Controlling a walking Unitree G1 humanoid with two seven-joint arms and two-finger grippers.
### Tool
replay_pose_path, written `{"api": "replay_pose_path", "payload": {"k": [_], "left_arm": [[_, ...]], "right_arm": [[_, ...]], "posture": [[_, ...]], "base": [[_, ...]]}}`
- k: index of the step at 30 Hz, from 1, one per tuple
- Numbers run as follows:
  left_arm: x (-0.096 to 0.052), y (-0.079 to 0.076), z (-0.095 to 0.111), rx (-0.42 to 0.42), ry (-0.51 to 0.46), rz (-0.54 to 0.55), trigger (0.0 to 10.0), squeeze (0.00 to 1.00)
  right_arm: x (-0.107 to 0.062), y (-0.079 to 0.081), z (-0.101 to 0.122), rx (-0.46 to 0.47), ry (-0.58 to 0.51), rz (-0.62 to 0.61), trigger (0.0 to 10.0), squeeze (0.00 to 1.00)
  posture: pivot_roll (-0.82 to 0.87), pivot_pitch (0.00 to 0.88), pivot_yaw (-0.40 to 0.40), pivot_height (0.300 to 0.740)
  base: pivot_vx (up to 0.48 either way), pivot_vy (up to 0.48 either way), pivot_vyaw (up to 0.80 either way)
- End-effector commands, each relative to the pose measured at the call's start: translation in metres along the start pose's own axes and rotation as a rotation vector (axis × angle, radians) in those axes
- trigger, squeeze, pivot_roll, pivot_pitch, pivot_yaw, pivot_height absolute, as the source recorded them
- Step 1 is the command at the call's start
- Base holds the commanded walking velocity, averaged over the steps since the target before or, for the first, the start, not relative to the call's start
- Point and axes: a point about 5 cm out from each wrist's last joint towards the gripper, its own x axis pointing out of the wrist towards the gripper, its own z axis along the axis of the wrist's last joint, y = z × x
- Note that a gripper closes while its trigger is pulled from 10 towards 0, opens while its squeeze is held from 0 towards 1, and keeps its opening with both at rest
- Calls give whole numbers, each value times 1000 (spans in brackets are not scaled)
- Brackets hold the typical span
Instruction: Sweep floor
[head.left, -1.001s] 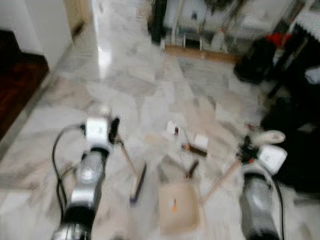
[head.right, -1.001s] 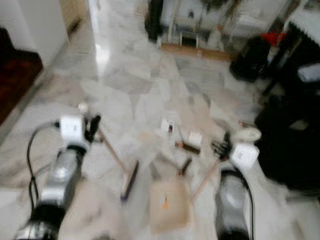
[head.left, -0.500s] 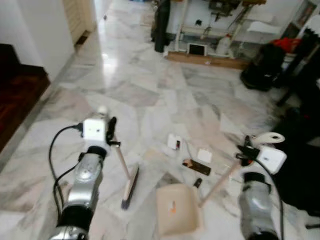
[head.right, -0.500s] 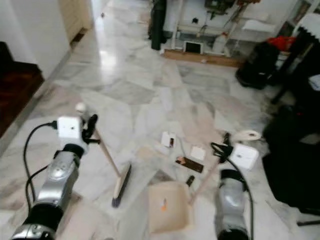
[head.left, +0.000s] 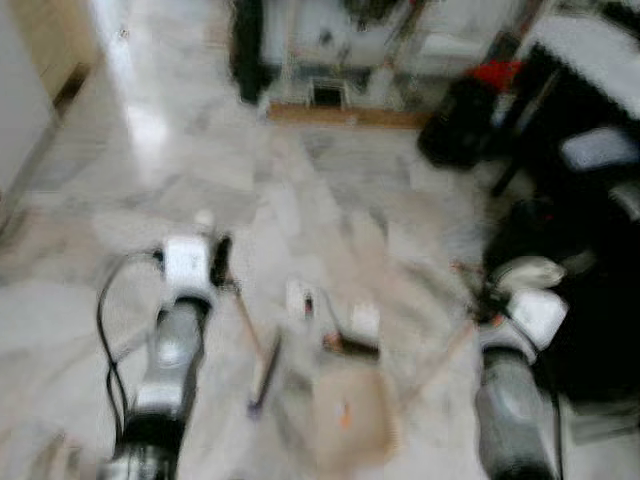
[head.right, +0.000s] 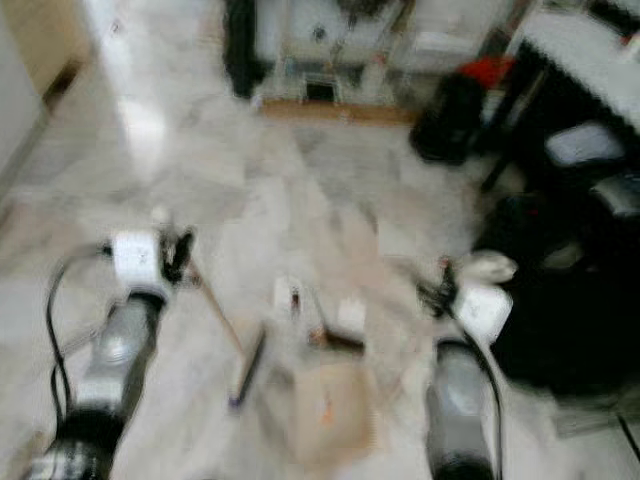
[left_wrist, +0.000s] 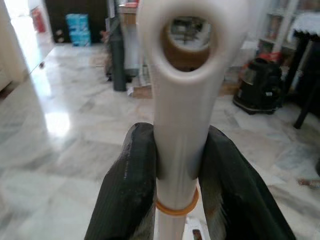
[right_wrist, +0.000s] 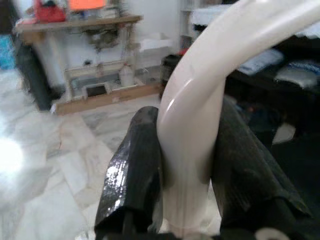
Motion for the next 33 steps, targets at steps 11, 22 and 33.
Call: {"api": "replay_pose_path", "payload": {"k": [11,22,33], "left_arm": [[4,-9,10,-4,-54,-26,10000,0],[4,-8,10,-2,-52,-25,10000,0],[1,-2,21,25,-89,-24,10000,0]], "right_arm": [[1,-17,6,-25,-29,-44,10000,0],[0,-22,7,-36,-37,-58,10000,0],[-3,-41,21,-87,-86,-105,10000,0]], "posture": [[136,96,-86,740],[136,97,-88,740],[130,100,-87,740]], "base": [[0,0,-759],[0,0,0],[0,0,0]]}}
